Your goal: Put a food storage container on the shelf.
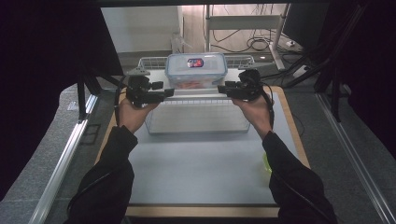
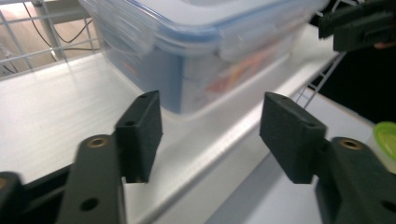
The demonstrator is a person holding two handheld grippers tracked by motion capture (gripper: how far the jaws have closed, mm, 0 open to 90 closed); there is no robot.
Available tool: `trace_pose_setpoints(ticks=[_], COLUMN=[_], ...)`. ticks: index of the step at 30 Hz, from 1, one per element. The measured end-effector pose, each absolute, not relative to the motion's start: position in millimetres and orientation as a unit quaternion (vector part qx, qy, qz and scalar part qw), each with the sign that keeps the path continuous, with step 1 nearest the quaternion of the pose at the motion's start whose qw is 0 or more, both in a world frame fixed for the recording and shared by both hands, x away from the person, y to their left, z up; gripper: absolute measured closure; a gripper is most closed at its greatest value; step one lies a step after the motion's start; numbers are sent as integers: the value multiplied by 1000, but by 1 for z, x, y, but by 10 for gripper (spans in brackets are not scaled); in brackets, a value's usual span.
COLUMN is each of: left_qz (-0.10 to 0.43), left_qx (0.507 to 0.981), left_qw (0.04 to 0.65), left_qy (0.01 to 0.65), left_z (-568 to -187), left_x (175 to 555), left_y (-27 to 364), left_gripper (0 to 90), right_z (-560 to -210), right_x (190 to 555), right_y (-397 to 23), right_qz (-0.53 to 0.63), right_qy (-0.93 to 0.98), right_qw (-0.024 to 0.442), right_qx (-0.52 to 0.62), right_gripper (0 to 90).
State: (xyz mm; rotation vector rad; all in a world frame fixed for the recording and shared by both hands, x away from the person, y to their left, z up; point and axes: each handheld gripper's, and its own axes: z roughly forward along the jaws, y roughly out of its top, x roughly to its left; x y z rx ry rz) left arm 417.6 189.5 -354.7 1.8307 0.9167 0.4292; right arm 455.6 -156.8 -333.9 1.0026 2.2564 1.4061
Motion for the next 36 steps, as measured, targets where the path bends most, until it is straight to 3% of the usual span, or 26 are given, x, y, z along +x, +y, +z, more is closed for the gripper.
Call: trace_pose_setpoints(ticks=[5, 25, 36], left_qz=[178, 162, 171], left_qx=[771, 789, 809], left_qw=[495, 484, 454], left_qy=[358, 342, 332], left_z=[-362, -401, -429], left_x=[399, 343, 310], left_y=[183, 175, 164], left_gripper=[243, 140, 78], right_z=[-337, -363, -391], right_x=[441, 390, 369], right_y=[-159, -165, -177], right_qz=[482, 472, 486], right_qy=[794, 813, 817], right_qw=[167, 190, 149], right_qx=[330, 282, 274], right_gripper=[430, 179, 103])
